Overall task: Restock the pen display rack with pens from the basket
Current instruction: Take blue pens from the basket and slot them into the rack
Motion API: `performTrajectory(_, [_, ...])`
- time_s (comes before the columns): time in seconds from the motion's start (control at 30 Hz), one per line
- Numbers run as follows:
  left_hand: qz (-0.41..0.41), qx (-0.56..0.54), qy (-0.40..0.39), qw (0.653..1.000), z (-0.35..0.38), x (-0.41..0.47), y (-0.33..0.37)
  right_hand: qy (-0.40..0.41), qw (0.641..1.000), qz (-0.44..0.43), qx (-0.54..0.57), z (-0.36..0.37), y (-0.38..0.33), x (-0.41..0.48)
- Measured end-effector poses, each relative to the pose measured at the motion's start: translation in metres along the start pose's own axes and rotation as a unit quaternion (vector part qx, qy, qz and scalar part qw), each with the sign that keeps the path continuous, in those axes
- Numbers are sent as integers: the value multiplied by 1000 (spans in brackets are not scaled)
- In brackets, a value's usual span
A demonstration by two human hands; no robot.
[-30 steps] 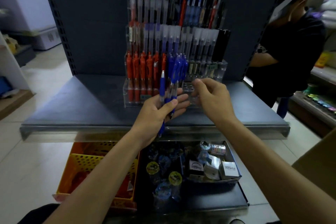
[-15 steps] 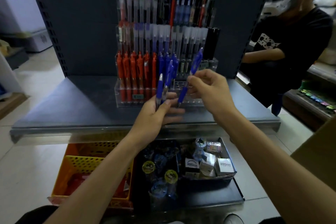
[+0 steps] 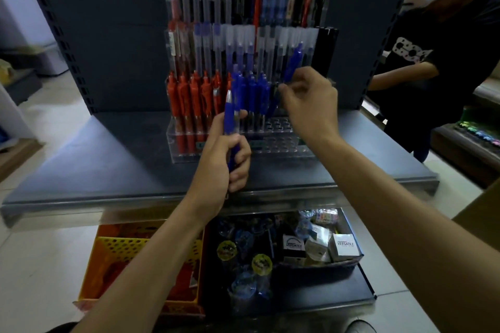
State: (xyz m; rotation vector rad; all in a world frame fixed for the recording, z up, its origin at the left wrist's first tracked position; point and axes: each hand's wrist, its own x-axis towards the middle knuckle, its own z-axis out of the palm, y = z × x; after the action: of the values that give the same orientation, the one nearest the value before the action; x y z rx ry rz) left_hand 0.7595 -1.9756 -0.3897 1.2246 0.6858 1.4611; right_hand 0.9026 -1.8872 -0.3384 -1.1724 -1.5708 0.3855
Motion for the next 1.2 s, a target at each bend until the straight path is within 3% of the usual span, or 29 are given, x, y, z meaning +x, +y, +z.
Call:
performTrajectory(0.13, [3, 30, 38, 999, 2, 2, -3, -69, 993, 4, -96, 14, 8, -9])
performTrajectory(0.27, [18, 92, 42, 995, 4, 3, -6, -37, 981, -10, -189, 18, 14, -15])
performTrajectory(0.4, [-18, 38, 21, 999, 2, 3, -7, -59, 969, -2, -239, 16, 20, -16])
performTrajectory(0.5, [-44, -21, -12, 999, -1, 3, -6, -49, 980, 1, -190, 10, 22, -30])
performTrajectory(0.6, [-55, -13, 9, 998, 0, 1, -4, -19, 997, -10, -78, -2, 13, -55])
performTrajectory(0.7, [-34, 68, 16, 997, 7, -4, -1, -145, 980, 15, 133, -13, -7, -75])
performTrajectory(0.77, [-11, 135, 6, 991, 11, -6, -1, -177, 974, -11, 144, -16, -12, -79])
performTrajectory(0.9, [12, 213, 3, 977, 12, -8, -3, -136, 982, -5, 134, -18, -11, -75])
performTrajectory(1.07, [-12, 180, 33, 983, 8, -5, -5, -81, 981, 49, 168, -31, -11, -58])
performTrajectory(1.2, [-17, 150, 46, 987, 6, -1, -5, -26, 989, 40, 140, -37, -11, -33])
